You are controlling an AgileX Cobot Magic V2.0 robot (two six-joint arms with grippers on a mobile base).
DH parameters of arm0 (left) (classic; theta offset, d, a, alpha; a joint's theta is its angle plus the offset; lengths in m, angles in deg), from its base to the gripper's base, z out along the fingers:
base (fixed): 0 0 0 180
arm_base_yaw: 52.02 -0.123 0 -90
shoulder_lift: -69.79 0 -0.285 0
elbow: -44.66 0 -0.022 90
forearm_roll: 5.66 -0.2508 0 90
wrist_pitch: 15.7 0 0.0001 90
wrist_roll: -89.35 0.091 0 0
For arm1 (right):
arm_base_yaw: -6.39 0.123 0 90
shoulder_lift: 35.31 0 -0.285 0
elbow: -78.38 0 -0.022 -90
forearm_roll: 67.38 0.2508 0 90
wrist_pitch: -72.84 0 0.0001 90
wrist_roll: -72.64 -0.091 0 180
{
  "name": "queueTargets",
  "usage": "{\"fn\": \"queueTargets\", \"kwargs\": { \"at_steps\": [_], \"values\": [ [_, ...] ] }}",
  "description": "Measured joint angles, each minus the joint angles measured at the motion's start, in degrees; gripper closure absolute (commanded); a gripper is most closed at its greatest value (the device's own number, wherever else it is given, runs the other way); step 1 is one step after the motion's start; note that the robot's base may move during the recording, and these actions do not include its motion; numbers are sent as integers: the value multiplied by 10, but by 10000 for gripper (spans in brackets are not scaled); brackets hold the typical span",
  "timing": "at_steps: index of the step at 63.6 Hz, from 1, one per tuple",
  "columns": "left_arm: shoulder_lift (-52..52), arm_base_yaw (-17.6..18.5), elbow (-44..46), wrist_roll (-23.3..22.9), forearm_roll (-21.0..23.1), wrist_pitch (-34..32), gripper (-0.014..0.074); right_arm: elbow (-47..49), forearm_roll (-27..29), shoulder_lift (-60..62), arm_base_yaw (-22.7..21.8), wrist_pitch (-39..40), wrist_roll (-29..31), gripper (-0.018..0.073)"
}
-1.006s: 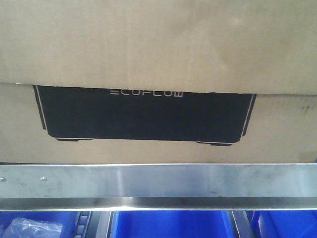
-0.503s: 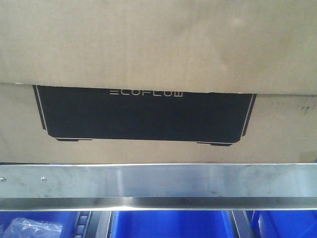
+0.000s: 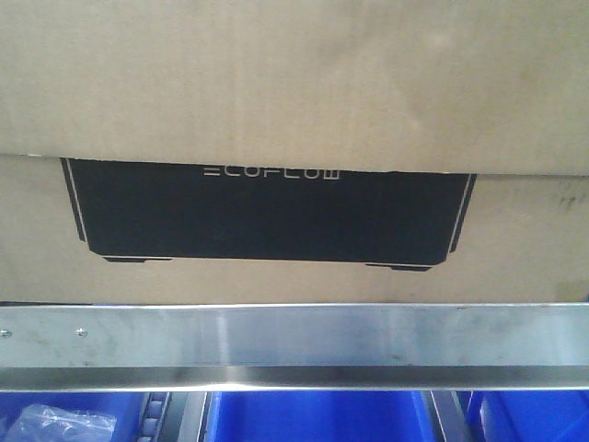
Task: Grab box from left shelf to table start
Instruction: 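Lift the box with both grippers and pull it off the shelf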
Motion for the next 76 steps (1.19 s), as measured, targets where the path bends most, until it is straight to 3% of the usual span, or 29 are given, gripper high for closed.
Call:
{"fn": "queueTargets", "kwargs": {
  "at_steps": [59, 76],
  "values": [
    [0, 0, 0, 1, 10, 0, 612, 0, 0, 0, 0, -1, 5, 503],
    [33, -1, -5, 0, 27, 6, 611, -1, -2, 52, 0, -16, 8, 503]
  ]
}}
